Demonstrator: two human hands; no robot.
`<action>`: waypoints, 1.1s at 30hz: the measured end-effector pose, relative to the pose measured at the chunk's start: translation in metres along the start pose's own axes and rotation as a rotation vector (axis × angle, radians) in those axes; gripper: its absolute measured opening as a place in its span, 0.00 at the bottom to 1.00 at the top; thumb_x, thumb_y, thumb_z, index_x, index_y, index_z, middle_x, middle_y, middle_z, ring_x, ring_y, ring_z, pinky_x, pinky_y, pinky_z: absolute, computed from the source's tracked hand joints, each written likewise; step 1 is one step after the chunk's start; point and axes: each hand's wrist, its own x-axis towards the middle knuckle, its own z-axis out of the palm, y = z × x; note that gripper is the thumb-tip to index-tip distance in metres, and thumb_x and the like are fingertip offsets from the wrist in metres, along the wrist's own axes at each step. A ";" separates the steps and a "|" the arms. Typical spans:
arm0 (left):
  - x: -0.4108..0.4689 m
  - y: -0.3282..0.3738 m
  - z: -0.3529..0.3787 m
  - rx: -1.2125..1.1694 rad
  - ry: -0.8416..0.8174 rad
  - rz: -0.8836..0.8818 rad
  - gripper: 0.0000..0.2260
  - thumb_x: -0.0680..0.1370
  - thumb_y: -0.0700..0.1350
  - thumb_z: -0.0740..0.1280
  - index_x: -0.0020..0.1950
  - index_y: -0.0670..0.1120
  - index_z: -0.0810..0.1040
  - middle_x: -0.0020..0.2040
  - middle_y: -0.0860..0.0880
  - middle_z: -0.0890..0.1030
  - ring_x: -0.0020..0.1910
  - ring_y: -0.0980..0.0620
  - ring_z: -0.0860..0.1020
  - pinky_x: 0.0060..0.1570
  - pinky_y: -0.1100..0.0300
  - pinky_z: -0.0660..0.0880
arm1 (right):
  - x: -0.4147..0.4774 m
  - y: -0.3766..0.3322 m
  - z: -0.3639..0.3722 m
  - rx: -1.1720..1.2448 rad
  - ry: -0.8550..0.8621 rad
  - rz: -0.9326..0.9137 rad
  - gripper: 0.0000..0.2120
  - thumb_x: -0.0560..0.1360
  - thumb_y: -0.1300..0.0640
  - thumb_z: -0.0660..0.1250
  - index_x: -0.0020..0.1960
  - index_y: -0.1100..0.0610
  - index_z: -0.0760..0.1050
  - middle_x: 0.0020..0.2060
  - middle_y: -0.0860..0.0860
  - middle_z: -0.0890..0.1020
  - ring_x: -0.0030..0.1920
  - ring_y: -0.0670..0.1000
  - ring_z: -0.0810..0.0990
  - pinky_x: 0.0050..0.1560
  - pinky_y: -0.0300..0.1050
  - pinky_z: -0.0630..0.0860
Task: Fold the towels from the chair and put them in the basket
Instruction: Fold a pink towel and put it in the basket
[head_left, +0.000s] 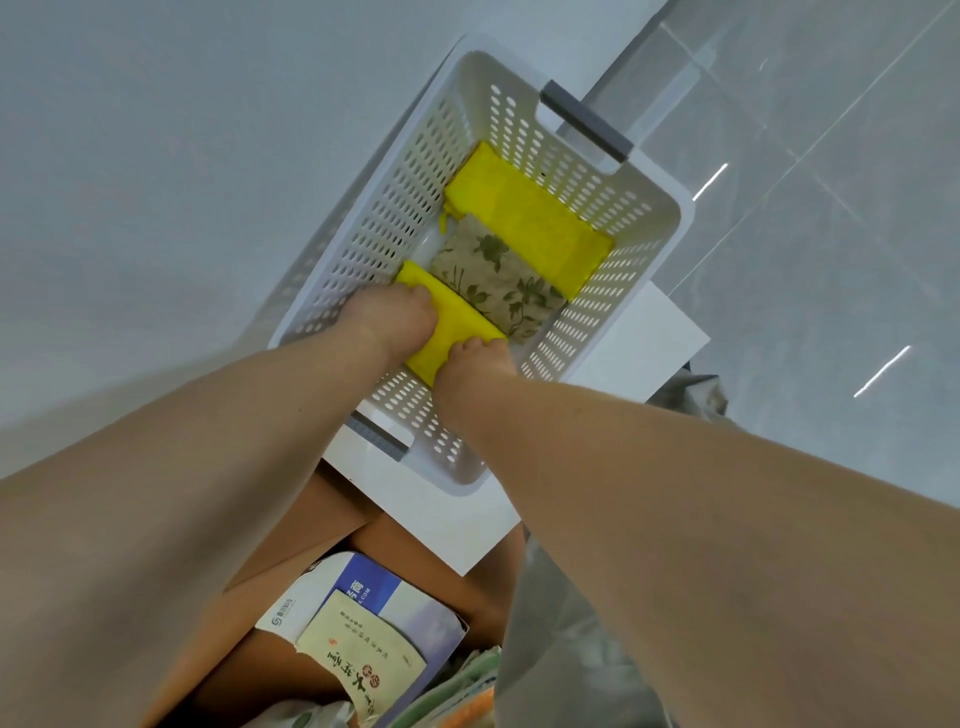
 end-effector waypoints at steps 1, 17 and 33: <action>-0.004 0.000 -0.001 -0.017 -0.017 -0.012 0.13 0.80 0.34 0.59 0.65 0.37 0.72 0.63 0.40 0.74 0.59 0.39 0.77 0.52 0.44 0.77 | -0.007 -0.002 -0.003 0.000 -0.037 -0.014 0.24 0.80 0.47 0.61 0.75 0.52 0.66 0.73 0.55 0.67 0.73 0.59 0.64 0.71 0.61 0.63; -0.169 0.045 -0.201 -0.787 -0.108 -0.250 0.15 0.78 0.35 0.60 0.61 0.44 0.79 0.62 0.45 0.78 0.60 0.45 0.78 0.54 0.53 0.78 | -0.275 0.145 -0.045 0.407 0.354 0.038 0.15 0.78 0.64 0.56 0.60 0.59 0.77 0.58 0.56 0.79 0.57 0.58 0.79 0.55 0.51 0.78; -0.051 0.220 -0.643 -1.031 0.387 -0.171 0.07 0.80 0.46 0.64 0.50 0.51 0.82 0.51 0.51 0.84 0.50 0.51 0.81 0.54 0.58 0.78 | -0.483 0.570 0.068 1.186 0.777 0.238 0.15 0.82 0.59 0.58 0.64 0.55 0.80 0.63 0.50 0.81 0.62 0.51 0.78 0.63 0.41 0.73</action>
